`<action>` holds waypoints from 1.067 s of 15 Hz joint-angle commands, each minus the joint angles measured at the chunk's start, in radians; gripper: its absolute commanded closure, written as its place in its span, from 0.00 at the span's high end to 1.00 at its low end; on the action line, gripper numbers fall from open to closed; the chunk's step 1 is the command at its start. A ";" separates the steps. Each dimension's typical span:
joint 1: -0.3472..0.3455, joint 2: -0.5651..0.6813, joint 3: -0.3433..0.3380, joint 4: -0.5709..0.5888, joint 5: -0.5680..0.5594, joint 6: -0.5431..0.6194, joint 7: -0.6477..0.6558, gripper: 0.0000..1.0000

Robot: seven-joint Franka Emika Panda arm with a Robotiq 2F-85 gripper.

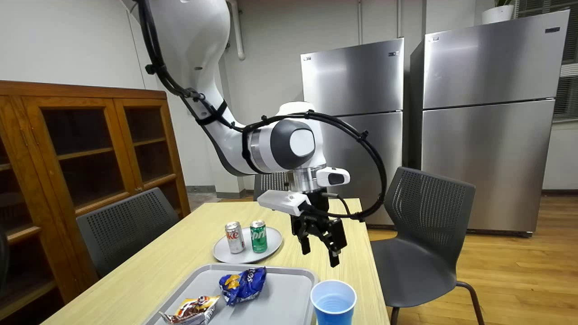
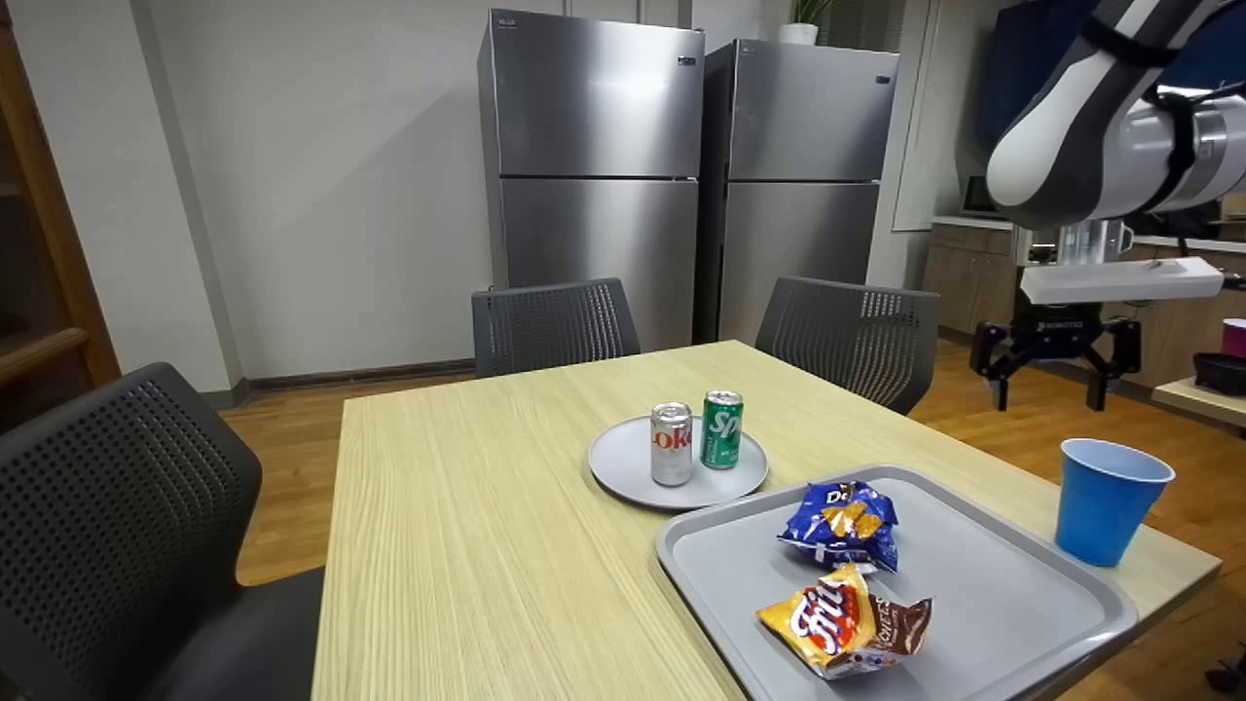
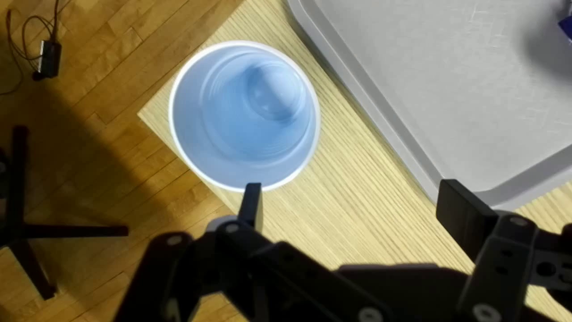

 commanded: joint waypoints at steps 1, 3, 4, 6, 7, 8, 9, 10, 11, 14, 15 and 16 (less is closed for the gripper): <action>0.010 -0.072 0.035 -0.022 0.020 -0.026 -0.009 1.00; 0.020 -0.085 0.060 -0.025 0.041 -0.022 -0.009 1.00; 0.023 -0.089 0.075 -0.027 0.061 -0.020 -0.013 1.00; 0.034 -0.096 0.105 -0.035 0.115 -0.010 -0.006 1.00; 0.040 -0.098 0.120 -0.038 0.144 -0.008 -0.010 1.00; 0.047 -0.097 0.133 -0.040 0.168 -0.004 -0.007 1.00; 0.054 -0.094 0.147 -0.040 0.195 -0.004 -0.002 1.00; 0.061 -0.090 0.157 -0.038 0.216 -0.007 0.001 1.00; 0.065 -0.088 0.171 -0.038 0.248 -0.009 -0.005 1.00; 0.072 -0.060 0.173 -0.022 0.248 -0.002 -0.008 1.00; 0.075 -0.061 0.182 -0.024 0.263 -0.002 -0.018 1.00; 0.076 -0.060 0.188 -0.025 0.268 -0.002 -0.021 1.00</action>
